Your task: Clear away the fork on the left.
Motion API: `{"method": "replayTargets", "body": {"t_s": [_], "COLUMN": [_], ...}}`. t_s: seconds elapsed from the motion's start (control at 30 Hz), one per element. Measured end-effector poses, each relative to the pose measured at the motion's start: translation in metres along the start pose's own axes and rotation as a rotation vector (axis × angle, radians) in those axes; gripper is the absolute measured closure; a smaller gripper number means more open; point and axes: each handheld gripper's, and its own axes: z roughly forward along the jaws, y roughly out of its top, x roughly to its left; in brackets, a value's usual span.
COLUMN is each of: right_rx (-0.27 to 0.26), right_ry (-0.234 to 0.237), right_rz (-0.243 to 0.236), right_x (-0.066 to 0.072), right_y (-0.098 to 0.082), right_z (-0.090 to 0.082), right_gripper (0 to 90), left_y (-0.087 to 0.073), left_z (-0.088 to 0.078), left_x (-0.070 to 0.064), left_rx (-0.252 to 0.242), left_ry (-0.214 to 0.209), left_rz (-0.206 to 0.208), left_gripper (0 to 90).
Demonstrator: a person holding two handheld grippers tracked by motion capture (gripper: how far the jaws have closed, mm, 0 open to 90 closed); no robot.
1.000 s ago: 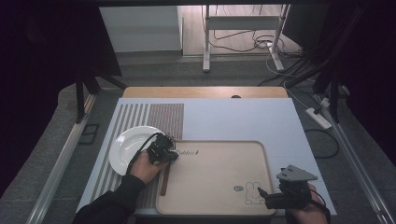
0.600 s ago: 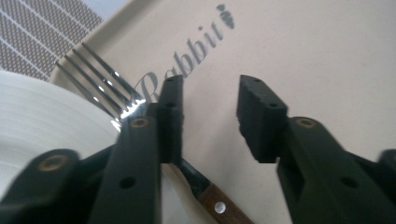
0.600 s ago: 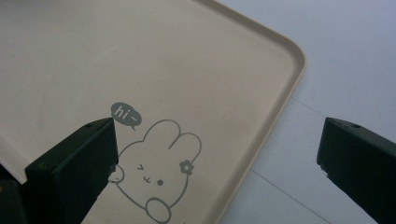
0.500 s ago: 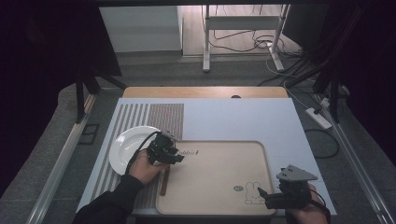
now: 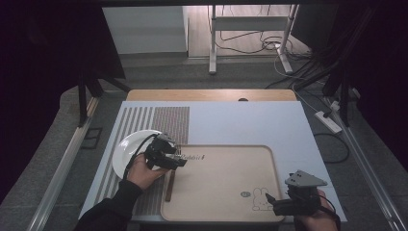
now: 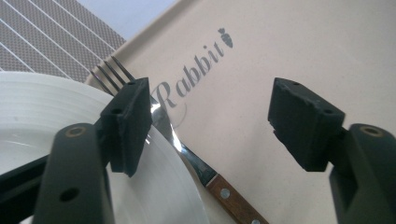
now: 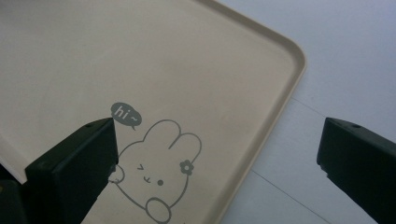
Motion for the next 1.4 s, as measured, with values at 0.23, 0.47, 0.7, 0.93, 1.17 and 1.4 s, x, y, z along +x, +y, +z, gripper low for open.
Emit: {"method": "replayTargets", "body": {"t_s": [0.23,0.47,0.7,0.93,1.17,1.4], "right_rx": [0.000,0.000,0.002,0.000,0.001,0.002], "right_ry": [0.000,0.001,0.001,0.001,0.000,-0.001], "right_rz": [-0.001,-0.001,-0.001,-0.003,-0.004,-0.006], "right_x": [0.000,0.000,0.000,0.000,0.000,0.001], "right_y": [0.000,0.000,0.000,0.000,0.000,0.000], "right_z": [0.000,0.000,0.000,0.000,0.000,0.000], "right_gripper": [0.0,0.0,0.0,0.0,0.0,0.0], "left_y": [-0.005,-0.009,-0.016,-0.021,-0.025,-0.032], "left_z": [-0.004,-0.008,-0.010,-0.012,-0.016,-0.022], "left_x": [0.003,0.006,0.008,0.011,0.014,0.016], "left_rx": [-0.035,-0.045,-0.060,-0.074,-0.077,-0.077], "left_ry": [-0.004,-0.017,-0.009,0.002,-0.005,-0.014], "left_rz": [-0.006,-0.007,-0.006,0.025,0.018,-0.005], "left_gripper": [19.1,11.0,3.7,0.0,0.0,0.0]}}
